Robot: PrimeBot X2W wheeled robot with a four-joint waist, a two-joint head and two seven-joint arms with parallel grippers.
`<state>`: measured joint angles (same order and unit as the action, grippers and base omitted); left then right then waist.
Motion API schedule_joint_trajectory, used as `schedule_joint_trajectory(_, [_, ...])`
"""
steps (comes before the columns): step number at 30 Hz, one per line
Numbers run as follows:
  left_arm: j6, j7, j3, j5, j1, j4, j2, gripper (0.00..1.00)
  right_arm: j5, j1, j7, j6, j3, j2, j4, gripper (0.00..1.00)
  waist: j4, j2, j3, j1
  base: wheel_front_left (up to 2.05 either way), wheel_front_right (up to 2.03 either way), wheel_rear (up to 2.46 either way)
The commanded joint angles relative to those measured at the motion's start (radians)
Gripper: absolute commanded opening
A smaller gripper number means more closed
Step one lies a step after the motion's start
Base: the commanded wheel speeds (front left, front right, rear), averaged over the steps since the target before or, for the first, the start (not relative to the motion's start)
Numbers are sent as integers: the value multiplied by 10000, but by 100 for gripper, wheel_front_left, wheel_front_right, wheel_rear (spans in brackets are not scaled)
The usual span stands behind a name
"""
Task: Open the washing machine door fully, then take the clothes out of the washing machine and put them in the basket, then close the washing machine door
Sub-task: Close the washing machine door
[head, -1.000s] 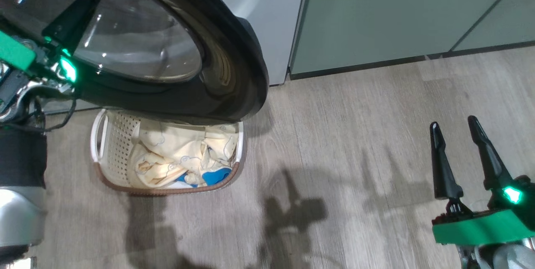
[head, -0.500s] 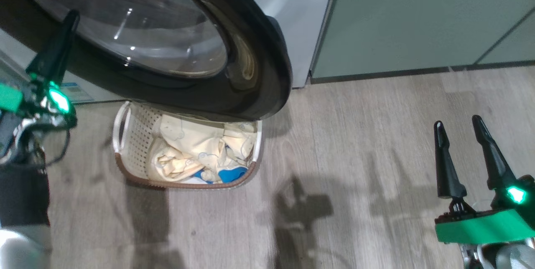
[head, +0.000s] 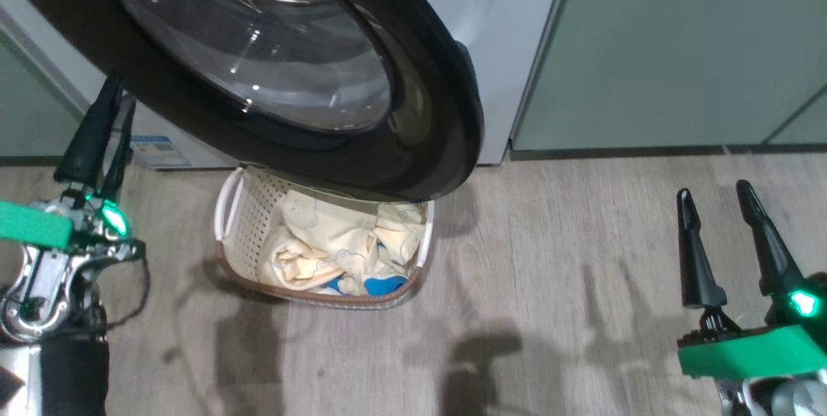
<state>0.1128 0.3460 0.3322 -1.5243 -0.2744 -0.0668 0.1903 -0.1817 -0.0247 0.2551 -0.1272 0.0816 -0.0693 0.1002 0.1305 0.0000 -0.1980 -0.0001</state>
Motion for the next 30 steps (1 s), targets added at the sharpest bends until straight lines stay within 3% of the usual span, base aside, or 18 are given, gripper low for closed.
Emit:
schedule_joint_trajectory(1, [99,-141,389,325,-139,467,304,100,87,-64,67,-35,171,-229,298,100,-119,0,108,1,0,0,0])
schedule_joint_trajectory(4, [110,-827,179,1676,209,855,438,100,96,-24,67,-35,187,-294,306,100,-251,0,221,1,0,0,0])
schedule_joint_trajectory(9, [-145,-2267,-460,4949,856,1618,819,100,102,28,67,-35,233,-406,290,100,-418,0,375,1,0,0,0])
schedule_joint_trajectory(15, [-1115,-3647,-1299,8649,1847,2431,1116,100,107,221,67,-35,285,-488,221,100,-539,0,601,1,0,0,0])
schedule_joint_trajectory(16, [-1450,-3856,-1563,9489,2227,2590,1115,100,104,318,67,-35,304,-504,184,100,-558,0,663,1,0,0,0])
schedule_joint_trajectory(23, [-2241,-4073,-2265,11141,3363,3106,958,100,96,725,67,-35,240,-516,77,100,-588,0,810,1,0,0,0])
schedule_joint_trajectory(30, [-2678,-4003,-2570,11826,3837,3474,887,100,86,937,67,-35,223,-465,49,100,-609,0,782,1,0,0,0])
